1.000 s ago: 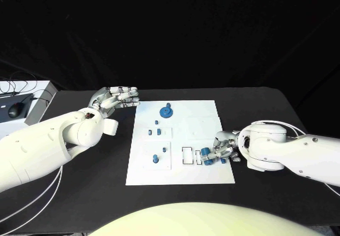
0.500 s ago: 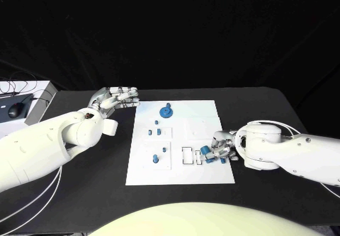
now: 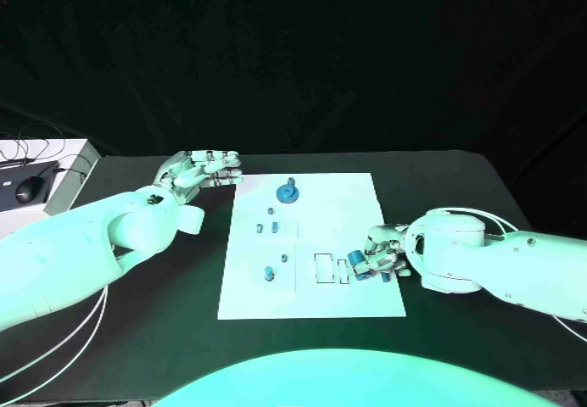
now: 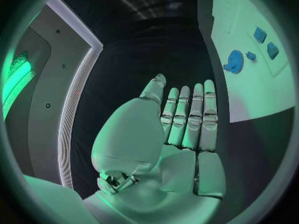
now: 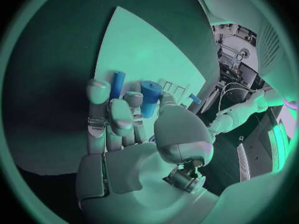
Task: Assemble the parts on the task board
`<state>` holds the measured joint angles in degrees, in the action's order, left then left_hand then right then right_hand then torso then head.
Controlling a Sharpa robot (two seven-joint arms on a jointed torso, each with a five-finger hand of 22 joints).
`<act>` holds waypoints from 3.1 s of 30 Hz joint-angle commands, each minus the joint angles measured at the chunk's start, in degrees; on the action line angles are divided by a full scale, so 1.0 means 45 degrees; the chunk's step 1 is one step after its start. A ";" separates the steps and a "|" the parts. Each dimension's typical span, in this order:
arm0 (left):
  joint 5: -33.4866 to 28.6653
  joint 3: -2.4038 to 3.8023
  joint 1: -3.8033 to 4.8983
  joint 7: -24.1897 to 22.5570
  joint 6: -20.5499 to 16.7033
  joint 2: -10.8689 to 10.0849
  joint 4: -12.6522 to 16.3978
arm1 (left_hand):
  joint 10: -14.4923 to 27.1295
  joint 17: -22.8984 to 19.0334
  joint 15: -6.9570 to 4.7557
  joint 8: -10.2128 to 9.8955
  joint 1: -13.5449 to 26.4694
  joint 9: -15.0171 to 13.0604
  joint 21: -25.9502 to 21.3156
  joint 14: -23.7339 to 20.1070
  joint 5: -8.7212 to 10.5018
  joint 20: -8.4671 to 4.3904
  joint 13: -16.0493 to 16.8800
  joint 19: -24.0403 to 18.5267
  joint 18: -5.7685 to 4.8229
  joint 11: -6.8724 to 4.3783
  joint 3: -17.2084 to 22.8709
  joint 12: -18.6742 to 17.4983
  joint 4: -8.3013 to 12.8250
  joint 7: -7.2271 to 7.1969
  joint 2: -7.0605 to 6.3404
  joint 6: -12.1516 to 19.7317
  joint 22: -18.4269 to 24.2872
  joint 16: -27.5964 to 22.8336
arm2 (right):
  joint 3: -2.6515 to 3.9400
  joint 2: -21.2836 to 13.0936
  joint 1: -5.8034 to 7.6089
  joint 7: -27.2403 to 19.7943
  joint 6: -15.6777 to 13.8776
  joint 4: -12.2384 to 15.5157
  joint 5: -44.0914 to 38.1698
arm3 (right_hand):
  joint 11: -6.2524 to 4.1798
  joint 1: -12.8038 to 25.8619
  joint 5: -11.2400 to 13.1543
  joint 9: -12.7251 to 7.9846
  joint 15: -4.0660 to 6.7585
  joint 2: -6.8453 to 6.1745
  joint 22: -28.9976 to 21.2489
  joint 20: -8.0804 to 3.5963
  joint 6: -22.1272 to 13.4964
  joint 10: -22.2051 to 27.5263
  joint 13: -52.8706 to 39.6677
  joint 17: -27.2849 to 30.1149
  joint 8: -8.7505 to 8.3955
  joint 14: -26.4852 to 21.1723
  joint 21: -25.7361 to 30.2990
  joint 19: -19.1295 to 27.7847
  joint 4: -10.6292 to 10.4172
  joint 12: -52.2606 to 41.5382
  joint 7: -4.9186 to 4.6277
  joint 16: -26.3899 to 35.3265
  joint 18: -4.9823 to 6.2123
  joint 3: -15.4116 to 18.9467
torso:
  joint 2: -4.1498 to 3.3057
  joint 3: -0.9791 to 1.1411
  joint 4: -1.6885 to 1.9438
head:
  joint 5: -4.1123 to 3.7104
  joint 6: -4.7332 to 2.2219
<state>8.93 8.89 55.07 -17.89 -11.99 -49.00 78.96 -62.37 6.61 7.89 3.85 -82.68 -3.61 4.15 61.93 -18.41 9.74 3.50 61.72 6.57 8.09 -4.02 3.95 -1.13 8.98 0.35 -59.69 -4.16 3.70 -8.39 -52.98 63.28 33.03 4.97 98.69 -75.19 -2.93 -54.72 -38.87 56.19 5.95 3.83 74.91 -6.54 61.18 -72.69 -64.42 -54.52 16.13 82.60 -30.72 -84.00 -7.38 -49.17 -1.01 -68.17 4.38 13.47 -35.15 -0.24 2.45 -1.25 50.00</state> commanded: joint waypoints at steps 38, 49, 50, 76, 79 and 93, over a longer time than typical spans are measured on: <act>-0.0072 0.0004 -0.0002 0.0072 0.0420 0.0043 0.0016 | -0.0017 0.0027 -0.0026 -0.0030 0.0044 0.0008 -0.0035 -0.0041 0.0029 -0.0013 -0.0011 -0.0092 0.0058 0.0036 0.0008 -0.0023 -0.0110 -0.0010 0.0045 0.0028 0.0017 -0.0032 | -0.0031 0.0063 0.0532 -0.0177 -0.2290 0.0837 0.4919 | -0.0021 0.0311 -0.0531 -0.0053 0.0065 -0.0662 0.0946 -0.0090 -0.0162 0.0180 0.0140 -0.0050 -0.0017 0.0015 -0.0152 -0.0083 0.1321 0.0121 0.0049 -0.0001 -0.0262 -0.2692 | -0.0007 -0.0020 0.0008 | 0.0073 -0.0001; -0.0072 0.0004 -0.0002 0.0087 0.0456 0.0003 0.0049 | -0.0032 0.0031 -0.0029 -0.0027 0.0020 0.0006 -0.0035 -0.0040 0.0025 -0.0018 -0.0012 -0.0084 0.0055 0.0029 0.0015 -0.0024 -0.0151 -0.0021 0.0045 0.0004 0.0016 -0.0034 | -0.0087 0.0704 0.0123 -0.0137 -0.2377 0.0299 0.4867 | -0.0013 0.0332 -0.0467 -0.0064 0.0056 -0.0571 0.0917 -0.0080 -0.0185 0.0210 0.0164 -0.0016 -0.0027 0.0012 -0.0013 -0.0057 0.1324 0.0142 0.0040 0.0038 -0.0249 -0.2694 | -0.0013 -0.0007 0.0007 | 0.0126 -0.0001; -0.0072 0.0004 -0.0002 0.0088 0.0457 -0.0001 0.0053 | -0.0032 0.0031 -0.0029 -0.0027 0.0020 0.0006 -0.0035 -0.0040 0.0025 -0.0018 -0.0012 -0.0084 0.0055 0.0029 0.0015 -0.0024 -0.0151 -0.0021 0.0045 0.0004 0.0016 -0.0034 | -0.0090 0.0730 0.0105 -0.0134 -0.2371 0.0272 0.4853 | -0.0013 0.0332 -0.0467 -0.0064 0.0056 -0.0571 0.0917 -0.0080 -0.0185 0.0210 0.0164 -0.0016 -0.0027 0.0012 -0.0013 -0.0057 0.1324 0.0142 0.0040 0.0038 -0.0249 -0.2694 | -0.0013 -0.0006 0.0006 | 0.0132 -0.0001; -0.0072 0.0004 -0.0002 0.0108 0.0449 -0.0066 0.0089 | -0.0032 0.0031 -0.0029 -0.0027 0.0020 0.0006 -0.0035 -0.0040 0.0025 -0.0018 -0.0012 -0.0084 0.0055 0.0029 0.0015 -0.0024 -0.0151 -0.0021 0.0045 0.0004 0.0016 -0.0034 | -0.0108 0.0961 0.0013 -0.0142 -0.2268 0.0263 0.4717 | -0.0009 0.0376 -0.0292 -0.0073 0.0053 -0.0566 0.0921 -0.0075 -0.0176 0.0216 0.0179 -0.0016 -0.0018 0.0017 -0.0025 -0.0058 0.1366 0.0124 0.0037 0.0053 -0.0247 -0.2618 | -0.0008 -0.0009 0.0003 | 0.0229 -0.0001; -0.0072 0.0004 -0.0002 0.0111 0.0447 -0.0067 0.0086 | -0.0032 0.0031 -0.0029 -0.0027 0.0020 0.0006 -0.0035 -0.0040 0.0025 -0.0018 -0.0012 -0.0084 0.0055 0.0029 0.0015 -0.0024 -0.0151 -0.0021 0.0045 0.0004 0.0016 -0.0034 | -0.0108 0.0978 0.0012 -0.0139 -0.2316 0.0214 0.4645 | -0.0009 0.0385 -0.0287 -0.0074 0.0052 -0.0562 0.0915 -0.0074 -0.0179 0.0223 0.0188 -0.0013 -0.0017 0.0017 0.0001 -0.0053 0.1363 0.0130 0.0036 0.0058 -0.0246 -0.2600 | -0.0013 -0.0007 -0.0004 | 0.0227 -0.0001; -0.0072 0.0004 -0.0001 0.0112 0.0426 -0.0076 0.0098 | -0.0018 0.0028 -0.0025 -0.0032 -0.0002 0.0008 -0.0038 -0.0059 0.0021 -0.0016 -0.0012 -0.0094 0.0051 0.0035 0.0013 -0.0026 -0.0197 -0.0014 0.0046 0.0011 0.0018 -0.0037 | -0.0108 0.1035 0.0013 -0.0104 -0.2163 0.0000 0.4471 | 0.0059 0.0657 0.3717 -0.0125 0.0004 -0.0870 0.0901 -0.0027 -0.0161 0.0274 0.0296 -0.0005 -0.0045 0.0009 0.0094 -0.0039 0.0708 0.0218 -0.0029 0.0097 -0.0213 -0.1879 | -0.0009 -0.0003 -0.0004 | 0.0234 -0.0001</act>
<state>8.77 8.88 55.07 -17.06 -11.01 -49.35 79.25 -62.37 6.69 7.89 3.85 -82.68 -3.61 4.15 61.93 -18.41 9.74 3.50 61.72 6.57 8.09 -3.92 3.95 -1.68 8.98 0.35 -59.70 -4.16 3.70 -8.87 -48.35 63.39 32.75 -5.29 98.85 -54.28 -2.85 -52.02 -22.47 55.72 6.05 0.30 74.95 -6.53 60.10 -71.73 -63.14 -54.59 15.91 82.70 -30.61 -84.00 -3.93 -48.40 -0.91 -67.94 3.48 5.02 -35.21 -0.27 2.42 -0.23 50.00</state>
